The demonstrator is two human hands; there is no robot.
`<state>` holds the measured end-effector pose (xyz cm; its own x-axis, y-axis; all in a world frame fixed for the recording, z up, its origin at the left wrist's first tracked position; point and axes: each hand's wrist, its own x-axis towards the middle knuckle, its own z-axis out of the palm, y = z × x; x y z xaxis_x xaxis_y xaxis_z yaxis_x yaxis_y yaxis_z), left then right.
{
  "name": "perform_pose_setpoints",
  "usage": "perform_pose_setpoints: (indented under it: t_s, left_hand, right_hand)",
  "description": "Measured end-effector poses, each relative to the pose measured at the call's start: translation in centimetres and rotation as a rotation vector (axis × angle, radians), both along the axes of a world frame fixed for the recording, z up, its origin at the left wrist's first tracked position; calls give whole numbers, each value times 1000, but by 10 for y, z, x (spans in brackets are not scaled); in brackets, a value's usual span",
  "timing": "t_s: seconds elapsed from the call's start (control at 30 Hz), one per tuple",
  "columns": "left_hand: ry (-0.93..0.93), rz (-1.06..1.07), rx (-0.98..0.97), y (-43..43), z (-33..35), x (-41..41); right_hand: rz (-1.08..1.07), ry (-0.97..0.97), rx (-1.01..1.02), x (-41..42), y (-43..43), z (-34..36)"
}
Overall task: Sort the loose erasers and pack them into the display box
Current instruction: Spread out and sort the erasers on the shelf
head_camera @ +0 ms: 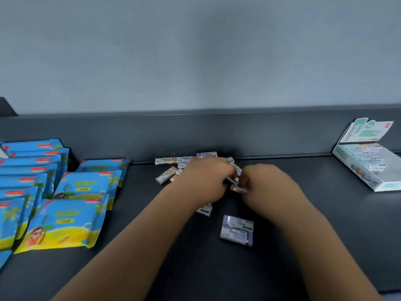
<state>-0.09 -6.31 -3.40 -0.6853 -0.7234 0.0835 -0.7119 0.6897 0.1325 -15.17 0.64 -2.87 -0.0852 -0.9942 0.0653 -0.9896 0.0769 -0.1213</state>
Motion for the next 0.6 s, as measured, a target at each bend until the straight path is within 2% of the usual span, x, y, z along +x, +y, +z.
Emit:
perform_pose_setpoints:
  t_s: [0.27,0.6]
  left_hand:
    - [44,69,-12,-6,-5,-2]
    - [56,165,17,1,14,-6]
  right_hand:
    - [-6,-250,29,-11,10,11]
    - [-21,-360,-8,-31,20,20]
